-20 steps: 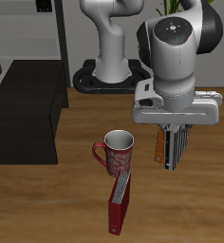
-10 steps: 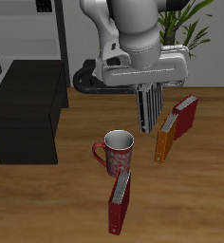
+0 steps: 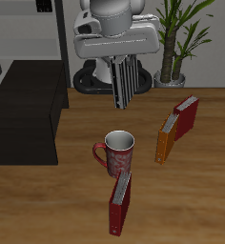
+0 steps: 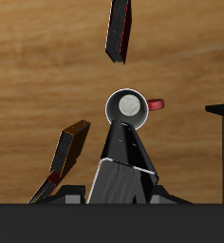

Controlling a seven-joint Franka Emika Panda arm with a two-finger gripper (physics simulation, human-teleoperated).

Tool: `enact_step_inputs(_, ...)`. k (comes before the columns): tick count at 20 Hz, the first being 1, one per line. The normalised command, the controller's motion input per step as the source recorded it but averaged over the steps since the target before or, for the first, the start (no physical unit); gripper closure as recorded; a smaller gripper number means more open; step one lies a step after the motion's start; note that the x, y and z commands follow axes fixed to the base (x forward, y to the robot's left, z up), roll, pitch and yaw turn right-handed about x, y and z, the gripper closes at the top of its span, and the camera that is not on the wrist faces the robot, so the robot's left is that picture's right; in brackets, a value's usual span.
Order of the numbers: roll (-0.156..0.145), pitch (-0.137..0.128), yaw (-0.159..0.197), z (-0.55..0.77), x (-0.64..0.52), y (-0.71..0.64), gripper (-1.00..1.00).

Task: Place the striped book upright on top of the shelf

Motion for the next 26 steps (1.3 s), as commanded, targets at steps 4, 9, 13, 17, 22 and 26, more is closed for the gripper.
enact_step_inputs(4, -0.010, -0.012, 0.022, 0.27, -0.23, -0.63, 1.00)
enact_step_inputs(9, 0.010, -0.040, 0.052, 0.17, -0.24, -0.46, 1.00)
enact_step_inputs(13, -0.002, -0.050, 0.005, 0.22, -0.22, -0.59, 1.00)
enact_step_inputs(17, -0.076, -0.052, 0.020, 0.12, -0.12, -0.64, 1.00)
enact_step_inputs(22, -0.094, -0.006, -0.010, 0.11, -0.09, -0.68, 1.00)
enact_step_inputs(26, -0.080, -0.005, -0.043, 0.12, -0.07, -0.62, 1.00)
